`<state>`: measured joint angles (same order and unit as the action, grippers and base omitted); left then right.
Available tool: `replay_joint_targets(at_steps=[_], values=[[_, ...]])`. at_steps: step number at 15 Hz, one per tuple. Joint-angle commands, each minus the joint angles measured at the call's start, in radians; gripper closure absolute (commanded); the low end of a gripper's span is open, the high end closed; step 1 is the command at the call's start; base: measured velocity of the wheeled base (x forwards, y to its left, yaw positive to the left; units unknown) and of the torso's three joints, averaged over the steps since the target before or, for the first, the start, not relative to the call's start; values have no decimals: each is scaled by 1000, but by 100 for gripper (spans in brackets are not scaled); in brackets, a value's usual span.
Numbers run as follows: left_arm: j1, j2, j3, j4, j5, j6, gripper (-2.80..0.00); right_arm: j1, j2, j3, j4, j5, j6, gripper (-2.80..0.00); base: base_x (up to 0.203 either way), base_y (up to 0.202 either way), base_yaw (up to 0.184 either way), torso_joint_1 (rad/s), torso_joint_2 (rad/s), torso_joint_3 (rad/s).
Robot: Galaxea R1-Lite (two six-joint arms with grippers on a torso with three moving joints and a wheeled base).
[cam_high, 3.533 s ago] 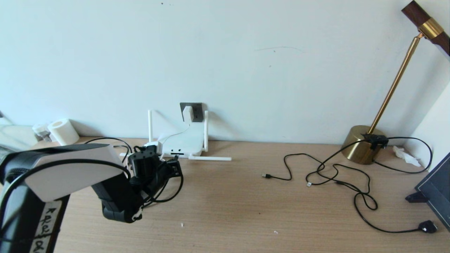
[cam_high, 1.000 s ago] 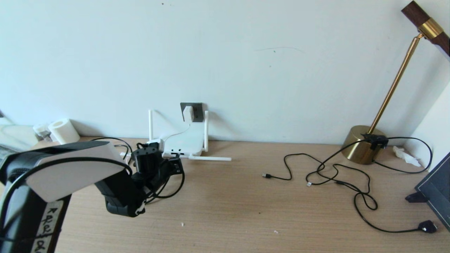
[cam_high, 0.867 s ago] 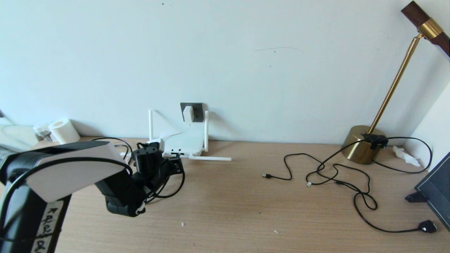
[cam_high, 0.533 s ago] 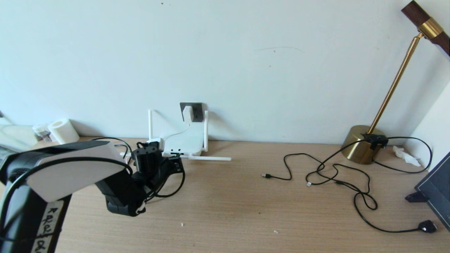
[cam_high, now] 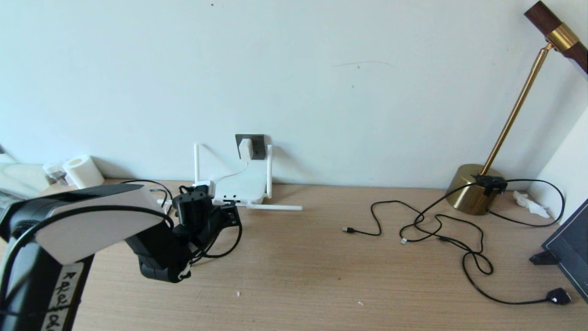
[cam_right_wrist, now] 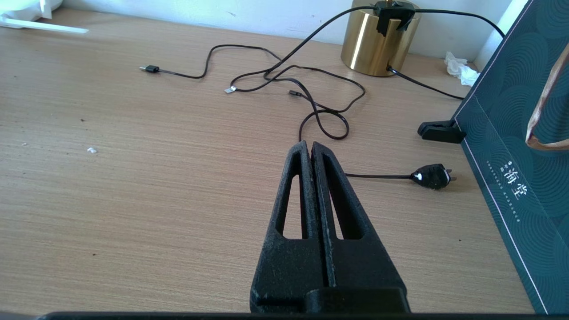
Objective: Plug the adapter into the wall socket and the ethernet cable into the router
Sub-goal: Align cable and router interface
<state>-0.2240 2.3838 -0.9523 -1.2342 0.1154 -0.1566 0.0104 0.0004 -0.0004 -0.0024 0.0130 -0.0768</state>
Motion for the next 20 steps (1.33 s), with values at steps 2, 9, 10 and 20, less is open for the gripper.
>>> replay_joint_targets(at_steps=[2,9,10,20], values=[[2,3,0,-7,1,-1,0,0,0,0,-1,1,-1,0,0,0,0,0,0,0],[6,4,-2,4,-3,0,0,0,0,0,-1,1,0,0,0,0,0,0,0,0],[8,3,-2,4,-3,0,0,0,0,0,-1,1,-1,0,0,0,0,0,0,0],[11,5,-14,12,-3,0,0,0,0,0,-1,1,-1,0,0,0,0,0,0,0]])
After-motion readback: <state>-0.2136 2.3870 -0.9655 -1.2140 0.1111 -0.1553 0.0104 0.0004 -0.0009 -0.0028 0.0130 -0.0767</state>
